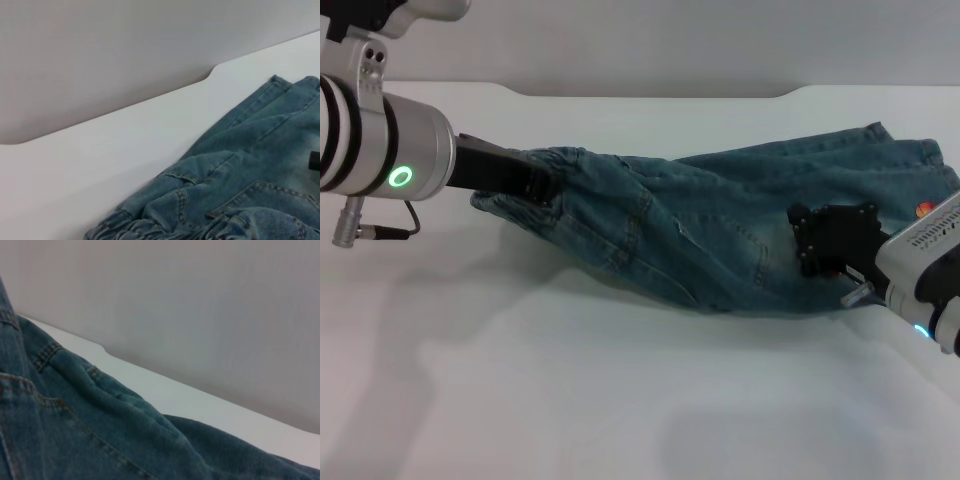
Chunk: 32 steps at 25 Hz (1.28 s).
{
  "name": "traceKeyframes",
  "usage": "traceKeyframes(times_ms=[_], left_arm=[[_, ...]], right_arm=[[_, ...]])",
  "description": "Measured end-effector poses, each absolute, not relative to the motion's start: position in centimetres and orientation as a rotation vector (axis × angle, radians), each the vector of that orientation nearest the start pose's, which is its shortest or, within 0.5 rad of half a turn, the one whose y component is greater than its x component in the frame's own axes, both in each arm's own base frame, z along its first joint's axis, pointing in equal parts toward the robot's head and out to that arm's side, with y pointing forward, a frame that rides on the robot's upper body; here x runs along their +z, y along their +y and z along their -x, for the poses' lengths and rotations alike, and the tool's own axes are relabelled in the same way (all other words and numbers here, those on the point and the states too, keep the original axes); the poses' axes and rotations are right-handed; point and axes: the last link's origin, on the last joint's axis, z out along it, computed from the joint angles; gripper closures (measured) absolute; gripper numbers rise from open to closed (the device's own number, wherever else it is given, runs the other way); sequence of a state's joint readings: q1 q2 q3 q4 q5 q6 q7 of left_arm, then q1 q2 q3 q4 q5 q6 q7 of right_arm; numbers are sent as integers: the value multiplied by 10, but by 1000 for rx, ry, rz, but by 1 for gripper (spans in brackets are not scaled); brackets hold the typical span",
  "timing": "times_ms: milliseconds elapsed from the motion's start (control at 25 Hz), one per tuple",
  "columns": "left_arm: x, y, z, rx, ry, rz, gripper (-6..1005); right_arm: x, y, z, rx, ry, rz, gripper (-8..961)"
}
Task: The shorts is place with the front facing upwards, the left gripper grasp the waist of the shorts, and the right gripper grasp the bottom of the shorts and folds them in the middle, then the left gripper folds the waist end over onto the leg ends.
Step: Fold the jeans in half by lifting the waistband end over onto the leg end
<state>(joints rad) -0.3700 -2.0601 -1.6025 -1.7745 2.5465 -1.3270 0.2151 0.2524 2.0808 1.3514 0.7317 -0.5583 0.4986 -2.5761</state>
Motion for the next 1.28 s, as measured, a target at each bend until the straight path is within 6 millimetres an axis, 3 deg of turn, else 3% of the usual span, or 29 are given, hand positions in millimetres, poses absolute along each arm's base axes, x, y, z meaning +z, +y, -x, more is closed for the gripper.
traceKeyframes(times_ms=[200,400,920,1080,1280], left_arm=[[29,336,134,-5,-964,2337,942],[30,335,128,-45,-941,2351,942],[36,327,97,-211,-820,2408,941],[34,327,98,-215,-821,2415,941],[32,325,100,-216,-822,2422,942]], right_arm=[[-76,342,-286,352,520,2167,954],[-97,349,-283,326,589,2248,954],[-144,344,-235,337,588,2468,954],[-141,344,-238,344,586,2397,954],[-113,346,-260,373,541,2230,954]])
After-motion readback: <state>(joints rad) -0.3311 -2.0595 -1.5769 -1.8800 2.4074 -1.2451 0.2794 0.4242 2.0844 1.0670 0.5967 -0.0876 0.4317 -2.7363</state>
